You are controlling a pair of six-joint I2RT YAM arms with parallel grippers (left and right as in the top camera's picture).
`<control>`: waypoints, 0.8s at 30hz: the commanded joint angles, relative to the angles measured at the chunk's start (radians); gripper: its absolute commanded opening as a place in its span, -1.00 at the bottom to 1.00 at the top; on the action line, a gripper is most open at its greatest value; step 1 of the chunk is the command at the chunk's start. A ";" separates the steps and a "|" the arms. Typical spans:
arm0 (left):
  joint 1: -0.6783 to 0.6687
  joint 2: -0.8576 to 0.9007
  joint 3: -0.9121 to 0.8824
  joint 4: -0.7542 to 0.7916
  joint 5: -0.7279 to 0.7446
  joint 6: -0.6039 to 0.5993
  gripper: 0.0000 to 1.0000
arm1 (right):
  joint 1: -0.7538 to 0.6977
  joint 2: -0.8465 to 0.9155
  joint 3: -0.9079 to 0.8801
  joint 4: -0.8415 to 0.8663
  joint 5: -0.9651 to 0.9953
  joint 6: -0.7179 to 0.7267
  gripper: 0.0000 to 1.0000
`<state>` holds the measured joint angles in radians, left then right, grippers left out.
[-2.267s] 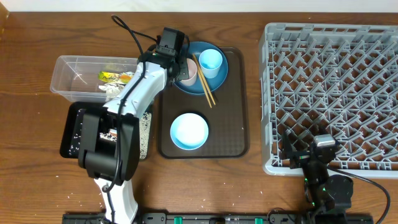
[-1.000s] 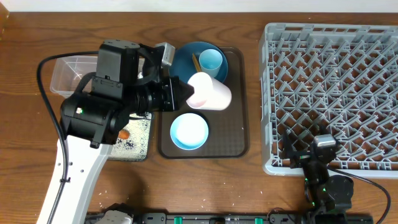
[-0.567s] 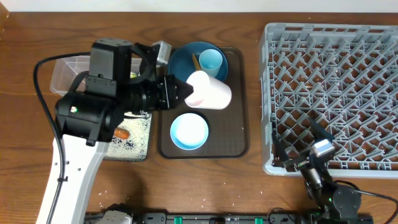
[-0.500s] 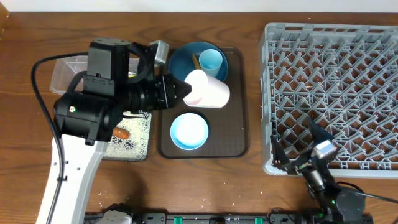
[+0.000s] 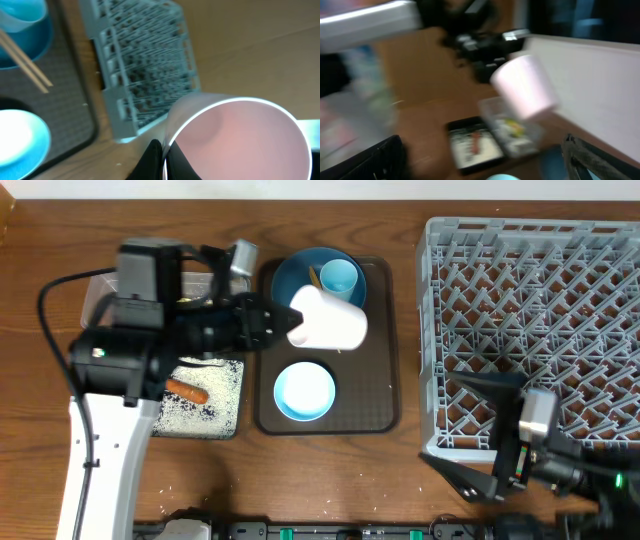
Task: Sort waste into correct bins and load items into the dishwasher rack
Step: 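Lift the pink cup and turn it sideways toward the right, then bring the right gripper to the pink cup and grasp its base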
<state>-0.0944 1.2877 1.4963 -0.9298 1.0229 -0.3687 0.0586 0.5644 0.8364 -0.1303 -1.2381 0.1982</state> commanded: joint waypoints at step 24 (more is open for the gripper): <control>-0.047 0.053 -0.005 -0.004 0.449 0.148 -0.88 | 0.008 0.334 0.046 0.142 -0.210 0.315 0.98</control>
<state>-0.1093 1.3399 1.4963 -0.9352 1.4937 -0.2459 0.0589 0.8726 0.8673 0.0120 -1.4746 0.4870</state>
